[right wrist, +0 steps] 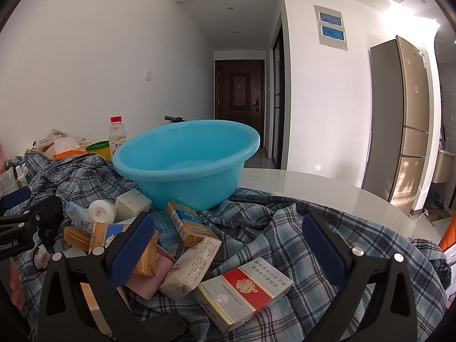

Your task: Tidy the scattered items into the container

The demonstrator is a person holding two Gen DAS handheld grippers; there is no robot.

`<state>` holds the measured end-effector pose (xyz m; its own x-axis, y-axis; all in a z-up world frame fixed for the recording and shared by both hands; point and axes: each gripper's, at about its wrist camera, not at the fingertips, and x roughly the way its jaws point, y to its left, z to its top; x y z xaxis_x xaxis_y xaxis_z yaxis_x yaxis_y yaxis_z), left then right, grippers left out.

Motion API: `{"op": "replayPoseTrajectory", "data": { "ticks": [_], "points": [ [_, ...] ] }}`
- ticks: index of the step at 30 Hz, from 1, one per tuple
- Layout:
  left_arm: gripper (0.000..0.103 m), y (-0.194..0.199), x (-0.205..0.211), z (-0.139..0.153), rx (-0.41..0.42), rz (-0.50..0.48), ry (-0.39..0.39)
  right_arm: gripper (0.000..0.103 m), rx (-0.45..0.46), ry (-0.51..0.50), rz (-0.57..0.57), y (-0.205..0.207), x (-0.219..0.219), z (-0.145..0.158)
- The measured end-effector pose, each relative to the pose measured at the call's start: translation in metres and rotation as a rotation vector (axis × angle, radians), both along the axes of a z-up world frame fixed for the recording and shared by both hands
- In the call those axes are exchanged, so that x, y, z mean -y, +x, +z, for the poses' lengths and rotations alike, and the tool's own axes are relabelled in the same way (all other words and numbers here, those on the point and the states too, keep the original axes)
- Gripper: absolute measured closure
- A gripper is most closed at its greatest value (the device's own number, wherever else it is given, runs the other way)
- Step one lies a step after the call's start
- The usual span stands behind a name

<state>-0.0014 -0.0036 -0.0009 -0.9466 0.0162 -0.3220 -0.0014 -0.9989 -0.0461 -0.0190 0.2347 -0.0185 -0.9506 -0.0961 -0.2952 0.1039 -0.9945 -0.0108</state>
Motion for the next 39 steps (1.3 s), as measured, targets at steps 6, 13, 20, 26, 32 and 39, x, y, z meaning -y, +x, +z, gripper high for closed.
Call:
{"op": "replayPoseTrajectory", "data": {
  "ticks": [6, 13, 20, 26, 32, 39],
  "points": [
    [0.0, 0.0008, 0.0, -0.0004, -0.003, 0.003, -0.001, 0.0, 0.0, 0.0, 0.0, 0.0001, -0.0004, 0.0],
    [0.0, 0.0018, 0.0016, 0.0003, -0.003, 0.006, 0.001, 0.0, 0.0, 0.0, 0.0, 0.0003, -0.0005, 0.0001],
    [0.0, 0.0016, -0.0009, 0.0007, -0.007, 0.0, 0.002, 0.0, 0.0, 0.0, 0.001, 0.0002, -0.0006, 0.0],
    [0.0, 0.0015, -0.0012, 0.0009, -0.008, 0.0, 0.001, 0.0, 0.0, 0.0, 0.001, 0.0002, -0.0007, -0.0002],
    [0.0, 0.0037, -0.0002, 0.0006, -0.016, 0.007, 0.004, 0.0, 0.0, 0.0, 0.001, 0.0005, -0.0008, -0.0003],
    [0.0, 0.004, 0.0, 0.0014, -0.02, -0.012, 0.008, 0.0, 0.0, 0.0, 0.001, 0.0018, -0.0014, 0.001]
  ]
}}
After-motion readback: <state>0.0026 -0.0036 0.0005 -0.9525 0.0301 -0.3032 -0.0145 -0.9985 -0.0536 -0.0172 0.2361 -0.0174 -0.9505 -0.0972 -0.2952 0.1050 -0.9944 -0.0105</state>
